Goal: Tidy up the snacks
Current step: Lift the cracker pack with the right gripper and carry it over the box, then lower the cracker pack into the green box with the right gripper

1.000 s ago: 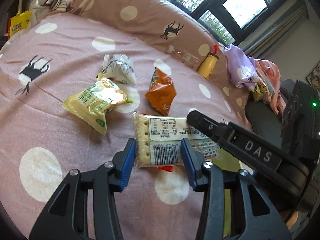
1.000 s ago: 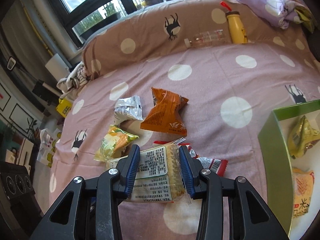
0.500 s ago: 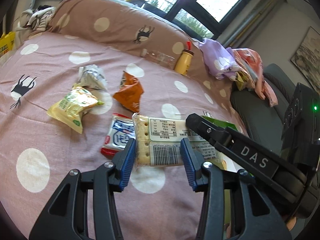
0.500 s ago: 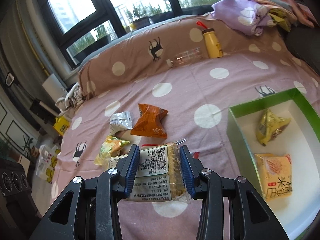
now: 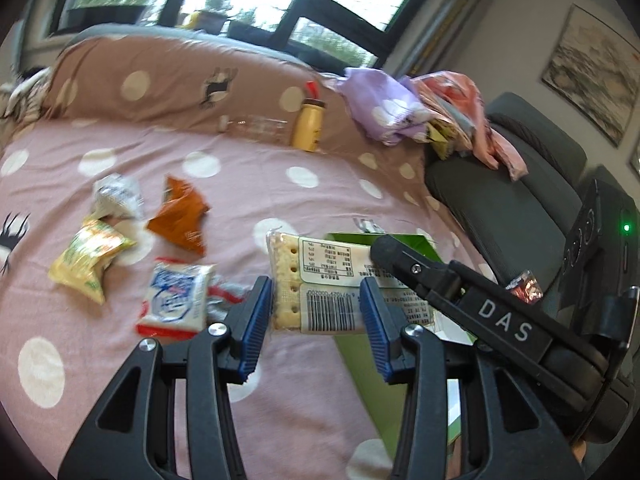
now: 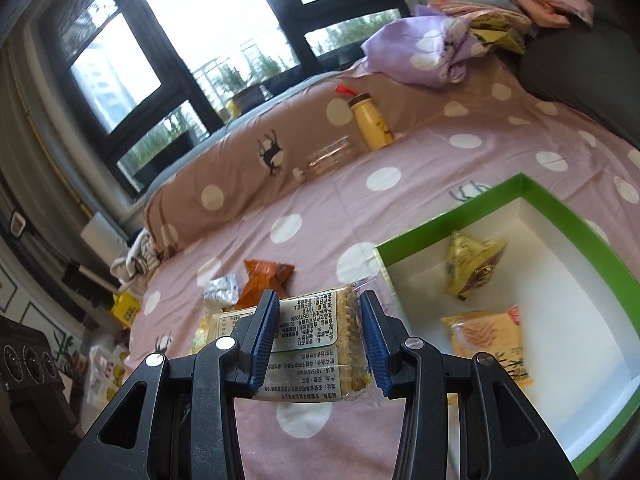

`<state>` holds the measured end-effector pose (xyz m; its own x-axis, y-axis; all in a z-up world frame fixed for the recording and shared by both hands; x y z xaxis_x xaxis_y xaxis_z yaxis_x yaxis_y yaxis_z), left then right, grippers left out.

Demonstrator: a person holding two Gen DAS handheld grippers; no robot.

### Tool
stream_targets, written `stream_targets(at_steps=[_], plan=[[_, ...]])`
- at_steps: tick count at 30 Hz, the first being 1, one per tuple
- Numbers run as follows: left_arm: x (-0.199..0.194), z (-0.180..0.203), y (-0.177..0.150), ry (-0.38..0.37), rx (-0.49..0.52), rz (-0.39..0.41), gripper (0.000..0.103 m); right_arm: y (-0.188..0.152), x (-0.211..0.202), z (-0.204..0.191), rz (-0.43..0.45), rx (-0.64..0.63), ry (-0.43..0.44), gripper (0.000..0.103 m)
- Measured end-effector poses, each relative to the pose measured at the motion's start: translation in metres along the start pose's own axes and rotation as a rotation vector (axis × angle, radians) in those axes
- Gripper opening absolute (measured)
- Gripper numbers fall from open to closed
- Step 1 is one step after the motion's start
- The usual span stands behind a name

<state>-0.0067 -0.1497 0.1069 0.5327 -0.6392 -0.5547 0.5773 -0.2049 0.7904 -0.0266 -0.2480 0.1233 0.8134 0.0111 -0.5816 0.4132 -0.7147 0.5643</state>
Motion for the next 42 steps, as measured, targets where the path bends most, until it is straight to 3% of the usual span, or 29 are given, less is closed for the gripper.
stream_targets(at_steps=[7, 22, 42], plan=[[0.028, 0.036, 0.013, -0.035, 0.095, -0.028, 0.044, 0.021, -0.011, 0.038, 0.035, 0.11, -0.016, 0.045], [0.064, 0.086, 0.009, -0.084, 0.208, -0.097, 0.044, 0.037, -0.022, 0.1, 0.052, 0.267, -0.093, 0.046], [0.104, 0.106, -0.008, -0.128, 0.228, -0.217, 0.044, 0.035, -0.011, 0.147, -0.013, 0.379, -0.215, 0.047]])
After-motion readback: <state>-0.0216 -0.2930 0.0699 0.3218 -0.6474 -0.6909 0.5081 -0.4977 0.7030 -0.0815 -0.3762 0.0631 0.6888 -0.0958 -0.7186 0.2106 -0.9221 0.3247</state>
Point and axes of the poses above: each gripper's, at about its wrist camera, not at the fingertips, and x roughly the way its jaws point, z to its right, y to its top, the point moved 6 cm from there along x, roughly the way its jaws point, and after that the axes turned 13 degrees about x, right-handed, at the moved point
